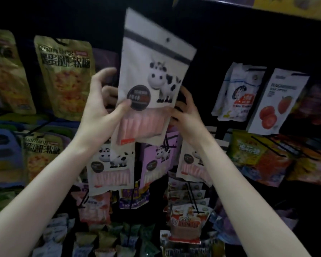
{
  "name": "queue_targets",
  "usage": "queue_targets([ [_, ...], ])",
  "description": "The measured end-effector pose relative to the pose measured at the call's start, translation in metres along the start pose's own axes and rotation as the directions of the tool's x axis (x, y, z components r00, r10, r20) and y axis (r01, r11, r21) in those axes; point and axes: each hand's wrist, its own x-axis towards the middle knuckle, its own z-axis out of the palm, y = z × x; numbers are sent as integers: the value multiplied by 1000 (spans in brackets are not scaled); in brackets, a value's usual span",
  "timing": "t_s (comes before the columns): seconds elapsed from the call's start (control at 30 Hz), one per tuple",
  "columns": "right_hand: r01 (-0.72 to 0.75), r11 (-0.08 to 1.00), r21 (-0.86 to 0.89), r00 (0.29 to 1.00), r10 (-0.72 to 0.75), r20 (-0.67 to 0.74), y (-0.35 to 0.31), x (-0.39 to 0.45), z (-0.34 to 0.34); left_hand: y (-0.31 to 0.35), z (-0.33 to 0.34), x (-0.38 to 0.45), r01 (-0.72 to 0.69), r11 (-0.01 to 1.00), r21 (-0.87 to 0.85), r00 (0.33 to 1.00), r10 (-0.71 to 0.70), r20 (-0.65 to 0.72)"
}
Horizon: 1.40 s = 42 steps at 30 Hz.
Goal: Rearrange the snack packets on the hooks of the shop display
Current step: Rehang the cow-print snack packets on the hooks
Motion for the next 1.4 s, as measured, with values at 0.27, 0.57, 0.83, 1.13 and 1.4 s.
queue_targets([
  [0.27,194,978,-71,981,-192,24,-30,-29,-32,24,12,-6,43,995,-92,992,-32,123],
  [0.57,-119,924,-364,987,151,62,16,-113,-141,-18,110,-60,262,964,-46,910,-231,346],
  [0.83,-367,838,-403,928,360,-95,91,-166,-183,-81,195,-104,491,847,204,713,-525,464],
  [1.13,-267,828,-492,962,198,-189,105,-138,-185,-85,223,-81,339,883,324,806,-450,385],
  [1.4,-261,798,-544,965,216,-145,106,-124,-199,-100,241,-69,373,815,444,759,-543,359],
])
